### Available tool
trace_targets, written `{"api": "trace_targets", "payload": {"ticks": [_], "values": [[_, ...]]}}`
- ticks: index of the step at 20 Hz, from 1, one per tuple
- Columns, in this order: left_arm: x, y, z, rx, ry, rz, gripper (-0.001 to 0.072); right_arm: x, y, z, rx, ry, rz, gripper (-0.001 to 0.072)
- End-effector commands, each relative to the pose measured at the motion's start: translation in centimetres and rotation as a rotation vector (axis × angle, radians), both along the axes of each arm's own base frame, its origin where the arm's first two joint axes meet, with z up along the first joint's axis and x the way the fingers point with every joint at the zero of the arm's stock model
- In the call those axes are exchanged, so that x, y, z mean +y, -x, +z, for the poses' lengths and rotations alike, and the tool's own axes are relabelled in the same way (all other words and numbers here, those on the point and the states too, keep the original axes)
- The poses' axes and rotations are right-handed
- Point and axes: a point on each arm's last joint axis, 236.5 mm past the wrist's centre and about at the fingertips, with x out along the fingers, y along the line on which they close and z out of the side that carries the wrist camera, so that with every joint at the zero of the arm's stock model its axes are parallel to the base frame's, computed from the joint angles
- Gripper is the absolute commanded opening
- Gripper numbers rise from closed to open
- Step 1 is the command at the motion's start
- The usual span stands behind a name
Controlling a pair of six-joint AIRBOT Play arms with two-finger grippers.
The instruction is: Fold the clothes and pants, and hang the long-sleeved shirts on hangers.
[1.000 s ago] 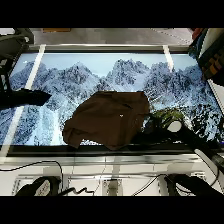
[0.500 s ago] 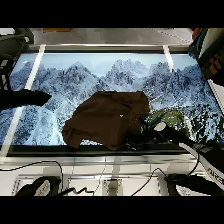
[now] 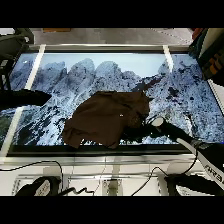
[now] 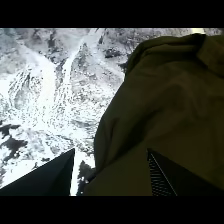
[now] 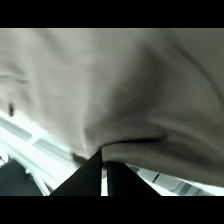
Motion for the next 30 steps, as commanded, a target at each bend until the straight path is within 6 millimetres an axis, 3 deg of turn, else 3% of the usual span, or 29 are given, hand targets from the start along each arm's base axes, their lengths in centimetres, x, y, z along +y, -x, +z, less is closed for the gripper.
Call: {"api": "trace_targets", "payload": {"ticks": [1, 3, 6, 8, 11, 13, 15, 17, 19, 21, 23, 25, 30], "values": [[0.1, 0.0, 0.1, 0.021, 0.041, 0.044, 0.0487, -1.1, -3.1, 4.6, -0.137, 0.007, 0.121, 0.002], [0.1, 0.0, 0.2, 0.022, 0.049, 0.054, 0.0487, -3.0, -6.4, 9.4, -0.268, 0.015, 0.117, 0.002], [0.1, 0.0, 0.2, 0.026, 0.06, 0.065, 0.0487, -7.1, -10.9, 19.0, -0.525, 0.016, -0.004, 0.0019], [0.1, 0.0, 0.2, 0.037, 0.077, 0.083, 0.0487, -11.1, -12.1, 24.1, -0.682, 0.089, -0.072, 0.002], [-0.4, 0.3, 0.0, 0.078, 0.129, 0.109, 0.0486, -17.2, -11.8, 28.4, -0.841, 0.284, -0.147, 0.002], [-1.4, 1.2, -1.0, 0.144, 0.157, 0.094, 0.0487, -20.8, -10.7, 28.5, -0.857, 0.431, -0.156, 0.002], [-3.1, 2.7, -3.1, 0.235, 0.184, 0.059, 0.0487, -23.5, -9.2, 26.6, -0.79, 0.562, -0.112, 0.002], [-5.6, 4.7, -6.4, 0.344, 0.209, 0.02, 0.0487, -26.1, -8.2, 24.6, -0.712, 0.688, -0.067, 0.002], [-9.2, 7.2, -9.6, 0.447, 0.27, -0.046, 0.0487, -27.7, -8.1, 24.1, -0.689, 0.759, -0.061, 0.002], [-12.9, 9.2, -12.2, 0.514, 0.354, -0.081, 0.0486, -28.2, -8.9, 24.6, -0.718, 0.775, -0.092, 0.002], [-15.3, 10.8, -15.2, 0.542, 0.358, -0.085, 0.0487, -28.3, -9.4, 25.0, -0.739, 0.776, -0.115, 0.002], [-16.6, 12.5, -17.9, 0.593, 0.334, -0.095, 0.0487, -28.3, -9.4, 25.0, -0.738, 0.775, -0.115, 0.002], [-18.8, 15.8, -22.0, 0.767, 0.278, -0.167, 0.0487, -28.2, -9.3, 25.0, -0.736, 0.774, -0.114, 0.002]]}}
